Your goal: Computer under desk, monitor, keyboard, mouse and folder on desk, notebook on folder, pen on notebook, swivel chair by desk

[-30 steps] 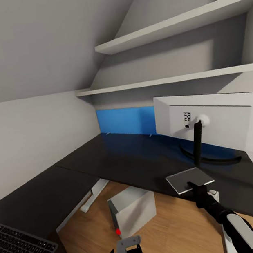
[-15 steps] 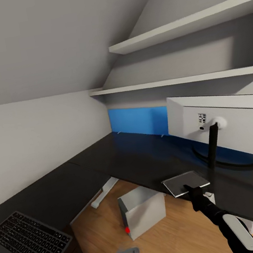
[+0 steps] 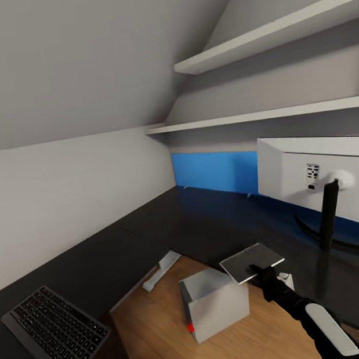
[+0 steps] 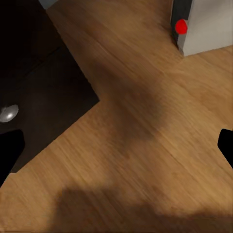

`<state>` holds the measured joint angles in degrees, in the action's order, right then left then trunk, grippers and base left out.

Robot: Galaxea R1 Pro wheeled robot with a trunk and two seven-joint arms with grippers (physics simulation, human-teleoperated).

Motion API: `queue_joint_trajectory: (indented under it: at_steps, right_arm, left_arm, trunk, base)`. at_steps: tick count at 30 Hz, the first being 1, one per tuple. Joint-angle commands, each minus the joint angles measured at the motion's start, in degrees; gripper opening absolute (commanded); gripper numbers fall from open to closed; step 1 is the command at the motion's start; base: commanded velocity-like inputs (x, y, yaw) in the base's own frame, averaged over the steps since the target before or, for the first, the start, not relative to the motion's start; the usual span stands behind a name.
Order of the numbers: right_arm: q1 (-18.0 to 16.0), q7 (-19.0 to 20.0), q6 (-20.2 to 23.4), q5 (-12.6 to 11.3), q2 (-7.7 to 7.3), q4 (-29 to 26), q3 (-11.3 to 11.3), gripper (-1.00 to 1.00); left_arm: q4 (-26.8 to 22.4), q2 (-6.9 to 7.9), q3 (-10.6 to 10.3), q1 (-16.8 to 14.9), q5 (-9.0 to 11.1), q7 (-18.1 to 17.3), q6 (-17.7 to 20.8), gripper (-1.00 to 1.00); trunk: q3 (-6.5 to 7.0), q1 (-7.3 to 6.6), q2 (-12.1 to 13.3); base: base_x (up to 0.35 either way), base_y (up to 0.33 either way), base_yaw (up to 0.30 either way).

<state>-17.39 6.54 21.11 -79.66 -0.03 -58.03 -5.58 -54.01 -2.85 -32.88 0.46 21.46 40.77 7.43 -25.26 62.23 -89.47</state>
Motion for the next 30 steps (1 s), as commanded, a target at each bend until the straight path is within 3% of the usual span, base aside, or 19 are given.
queue_joint_trajectory:
  at_steps: [1,8,9,14,16,17,21,30]
  right_arm:
    - [-0.02,0.14,0.31,-0.35,-0.02,-0.01,0.18,-1.0]
    - [-0.02,0.14,0.18,-0.14,-0.06,-0.06,3.12,-1.0]
    - [-0.02,0.14,0.12,-0.06,-0.06,-0.02,5.29,-1.0]
    - [-0.02,0.18,0.01,0.01,-0.06,-0.05,8.5,-1.0]
    - [-0.02,0.17,0.0,0.02,-0.06,-0.01,9.25,-1.0]
    - [-0.02,0.16,-0.01,0.03,-0.06,0.01,9.8,-1.0]
    - [-0.02,0.12,-0.08,0.03,-0.06,0.02,10.15,-1.0]
    - [-0.02,0.22,0.35,-0.19,-0.3,-0.14,10.13,-1.0]
  left_arm:
    - [0.12,0.06,-0.1,-0.02,0.18,0.33,0.04,1.0]
    - [1.15,0.4,0.17,-0.02,0.32,0.34,-3.76,1.0]
    - [1.2,0.93,0.24,-0.02,0.29,0.36,-4.68,1.0]
    - [1.23,1.37,0.43,-0.02,0.33,0.42,-5.17,1.0]
    - [1.25,1.67,1.11,-0.02,0.4,0.44,-6.33,1.0]
    - [1.27,1.86,2.98,-0.02,0.51,0.43,-9.65,1.0]
    - [1.61,1.97,4.79,-0.02,0.58,0.38,-13.33,1.0]
    - [3.41,1.97,5.09,-0.02,0.52,0.37,-14.4,1.0]
  trunk:
    - [-0.02,0.01,-0.03]
    - [0.2,0.01,-0.03]
    - [0.24,0.01,-0.03]
    - [0.39,0.01,-0.03]
    - [0.46,0.01,-0.03]
    - [0.49,0.01,-0.03]
    - [0.61,0.01,-0.03]
    - [0.71,0.01,-0.03]
  base:
    - [0.134,-0.306,0.248]
    - [0.137,-0.312,0.249]
    - [0.13,-0.301,0.25]
    - [0.07,-0.207,0.25]
    - [0.019,-0.067,0.251]
    - [0.007,-0.024,0.251]
    - [0.003,-0.01,0.25]
    - [0.0,-0.001,0.122]
